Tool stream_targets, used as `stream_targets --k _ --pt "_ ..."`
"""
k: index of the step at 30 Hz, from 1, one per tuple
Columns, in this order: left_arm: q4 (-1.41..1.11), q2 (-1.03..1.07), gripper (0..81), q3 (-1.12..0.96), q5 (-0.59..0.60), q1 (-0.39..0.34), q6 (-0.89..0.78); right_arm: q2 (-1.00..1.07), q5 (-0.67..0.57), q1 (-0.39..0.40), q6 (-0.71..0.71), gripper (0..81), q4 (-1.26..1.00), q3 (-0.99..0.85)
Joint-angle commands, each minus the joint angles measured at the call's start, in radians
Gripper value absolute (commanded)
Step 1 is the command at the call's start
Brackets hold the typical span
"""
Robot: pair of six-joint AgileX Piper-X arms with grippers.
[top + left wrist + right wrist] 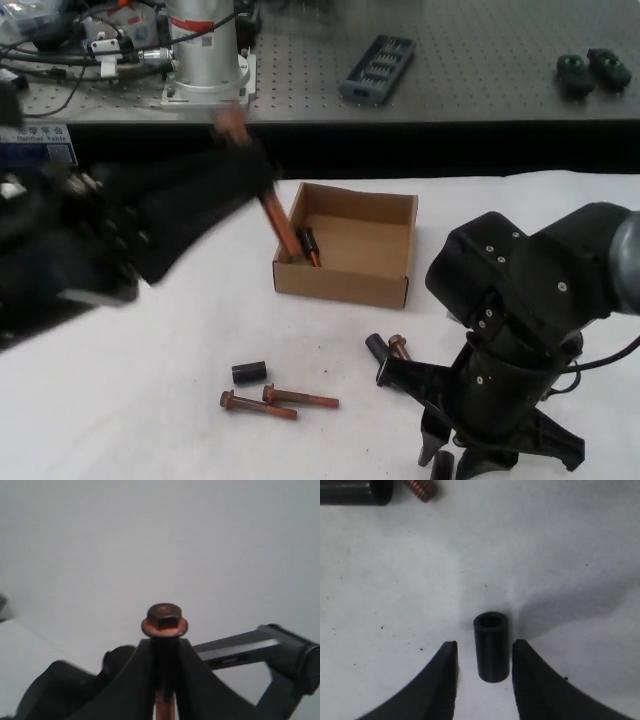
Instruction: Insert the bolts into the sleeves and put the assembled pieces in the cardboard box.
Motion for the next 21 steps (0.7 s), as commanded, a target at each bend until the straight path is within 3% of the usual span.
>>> stream_targets --k 1,11,17,21 --pt "0.24 -0.007 0.6 -0.001 0.014 0.004 0.179 0.009 0.011 0.002 0.021 27.7 -0.008 -0.012" --pt "0.266 -0.007 0.6 -0.001 0.006 0.003 0.222 0.075 -0.012 0.002 0.021 27.0 -0.013 -0.012" --pt "0.266 -0.007 0.6 -0.001 0.006 0.003 0.222 0.077 -0.005 0.002 -0.001 15.0 -0.012 -0.012" --pt "0.266 -0.007 0.6 -0.001 0.006 0.003 0.222 0.077 -0.009 0.002 -0.084 12.3 -0.009 -0.012"
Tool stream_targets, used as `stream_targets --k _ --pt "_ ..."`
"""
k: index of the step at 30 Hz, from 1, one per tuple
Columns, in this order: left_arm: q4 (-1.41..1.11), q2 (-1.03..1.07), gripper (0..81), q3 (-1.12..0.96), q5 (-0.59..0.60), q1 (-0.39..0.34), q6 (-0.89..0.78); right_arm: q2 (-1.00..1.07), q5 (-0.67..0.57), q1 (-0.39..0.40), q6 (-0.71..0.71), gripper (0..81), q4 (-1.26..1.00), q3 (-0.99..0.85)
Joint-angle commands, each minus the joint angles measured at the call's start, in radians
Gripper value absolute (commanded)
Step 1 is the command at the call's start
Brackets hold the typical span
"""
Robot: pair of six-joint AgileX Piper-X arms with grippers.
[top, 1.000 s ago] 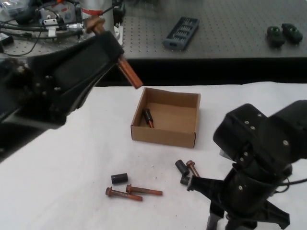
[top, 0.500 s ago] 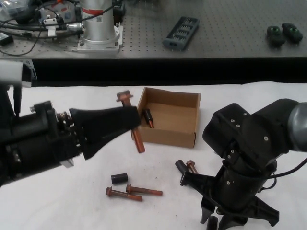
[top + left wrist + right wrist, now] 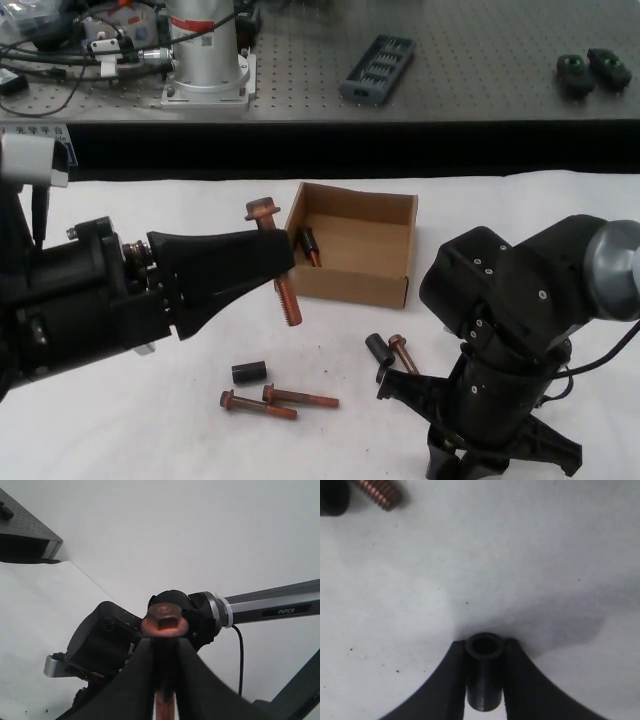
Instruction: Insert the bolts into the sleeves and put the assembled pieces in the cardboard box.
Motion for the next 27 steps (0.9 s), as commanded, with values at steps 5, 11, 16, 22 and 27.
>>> stream_targets --k 5,11,16,22,27 --pt "-0.013 -0.009 0.6 -0.009 0.001 0.002 0.041 0.017 0.023 0.002 -0.349 12.3 -0.012 -0.005" --pt "0.09 -0.007 0.6 -0.009 -0.081 0.002 0.143 -0.024 0.069 0.002 -0.773 12.3 -0.103 0.019" --pt "0.123 -0.007 0.6 -0.009 -0.138 0.013 0.207 -0.136 0.0 -0.001 -0.878 12.0 -0.336 0.113" --pt "0.123 -0.007 0.6 -0.009 -0.213 0.066 0.207 -0.336 -0.138 -0.014 -0.923 6.5 -0.513 0.261" --pt "0.111 0.025 0.6 -0.011 -0.203 0.083 0.157 -0.52 -0.198 -0.013 -0.96 5.9 -0.541 0.402"
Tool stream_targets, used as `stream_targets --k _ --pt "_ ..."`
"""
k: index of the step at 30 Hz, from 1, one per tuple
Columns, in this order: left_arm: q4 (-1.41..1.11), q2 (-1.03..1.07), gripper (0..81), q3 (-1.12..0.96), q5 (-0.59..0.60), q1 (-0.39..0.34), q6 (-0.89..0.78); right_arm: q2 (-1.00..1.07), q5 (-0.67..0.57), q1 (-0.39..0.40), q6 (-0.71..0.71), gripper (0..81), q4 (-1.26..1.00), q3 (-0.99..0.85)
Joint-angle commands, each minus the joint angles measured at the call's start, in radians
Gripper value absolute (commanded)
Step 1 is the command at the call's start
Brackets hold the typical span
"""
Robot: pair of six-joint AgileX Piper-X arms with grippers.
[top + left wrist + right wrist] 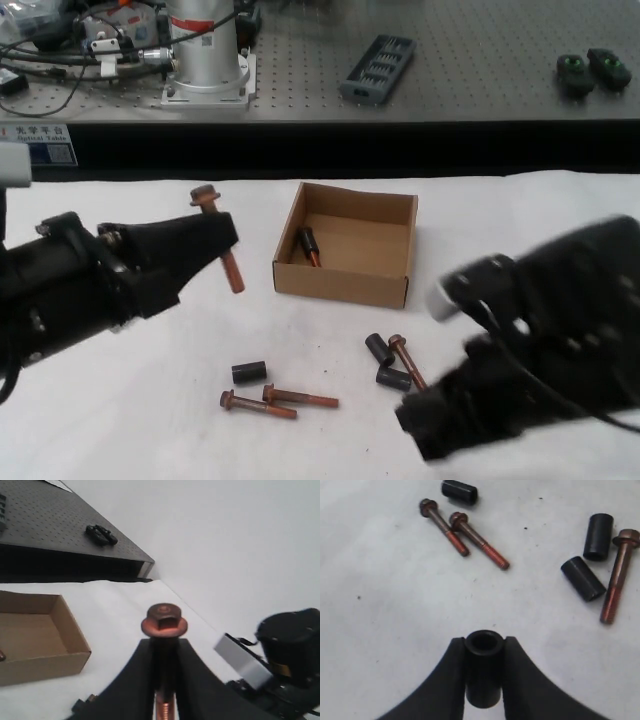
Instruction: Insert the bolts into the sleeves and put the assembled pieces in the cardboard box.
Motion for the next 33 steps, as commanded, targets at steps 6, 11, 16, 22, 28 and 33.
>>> stream_targets --k 6,11,16,22,28,33 --pt "-0.08 0.138 0.6 -0.065 0.194 0.003 -0.144 -0.27 -0.079 -0.008 -0.04 5.9 -0.02 0.122" --pt "-0.155 0.256 0.6 -0.164 0.347 -0.004 -0.203 -0.355 -0.092 -0.008 -0.14 5.9 -0.025 0.125" --pt "-0.163 0.335 0.6 -0.261 0.371 -0.032 -0.206 -0.338 -0.106 -0.008 -0.221 5.9 -0.037 0.128" --pt "-0.163 0.379 0.6 -0.312 0.378 -0.041 -0.19 -0.225 -0.143 -0.046 -0.204 5.9 -0.171 0.138" --pt "-0.158 0.386 0.6 -0.312 0.395 -0.041 -0.149 -0.095 -0.24 -0.108 -0.059 5.9 -0.376 0.138" --pt "-0.154 0.393 0.6 -0.312 0.302 -0.041 -0.088 -0.03 -0.277 -0.116 -0.018 5.9 -0.418 0.096"
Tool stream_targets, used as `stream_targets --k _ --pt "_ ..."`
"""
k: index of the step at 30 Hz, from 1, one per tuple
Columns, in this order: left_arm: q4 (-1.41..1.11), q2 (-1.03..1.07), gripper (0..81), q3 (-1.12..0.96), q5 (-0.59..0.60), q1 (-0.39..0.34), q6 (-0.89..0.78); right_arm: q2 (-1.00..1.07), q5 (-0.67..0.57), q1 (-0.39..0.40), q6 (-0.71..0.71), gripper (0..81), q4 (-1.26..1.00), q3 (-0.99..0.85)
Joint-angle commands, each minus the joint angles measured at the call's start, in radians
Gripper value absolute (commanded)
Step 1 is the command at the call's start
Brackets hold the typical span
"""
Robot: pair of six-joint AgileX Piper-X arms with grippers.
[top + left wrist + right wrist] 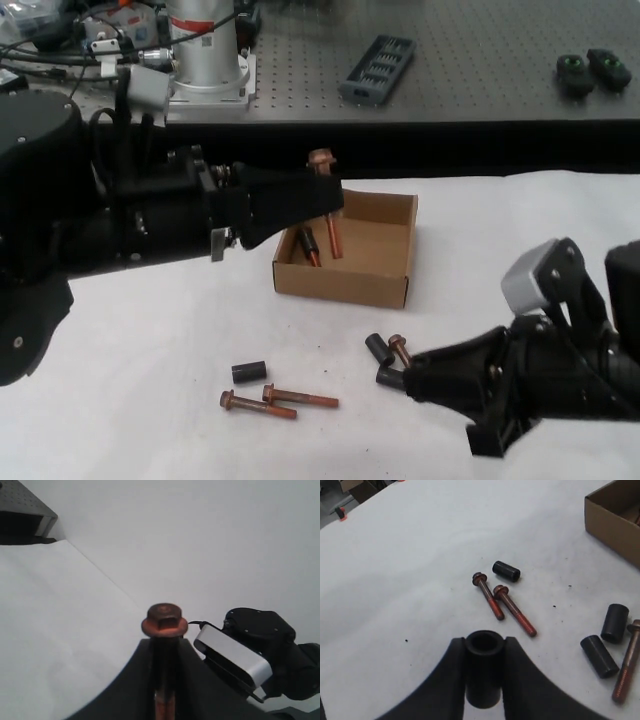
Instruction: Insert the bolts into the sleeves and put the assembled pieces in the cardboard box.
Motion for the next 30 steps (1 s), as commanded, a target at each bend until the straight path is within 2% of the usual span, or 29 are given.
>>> stream_targets --k 1,6,14,20,30 --pt "-0.02 0.01 0.6 -0.015 -0.048 -0.003 0.051 0.041 -0.056 -0.007 0.027 5.9 -0.044 -0.048" --pt "-0.02 0.06 0.6 -0.015 -0.068 -0.006 0.069 0.082 -0.071 -0.007 0.027 5.9 -0.044 -0.097" --pt "-0.02 0.101 0.6 -0.015 -0.101 -0.052 0.136 0.143 -0.185 -0.015 0.027 5.9 -0.059 -0.123" --pt "-0.02 0.135 0.6 -0.015 -0.036 -0.071 0.147 0.147 -0.254 -0.018 0.025 5.9 -0.059 -0.123" --pt "-0.02 0.137 0.6 -0.015 -0.022 -0.072 0.157 0.147 -0.285 -0.03 0.06 5.9 -0.101 -0.123"
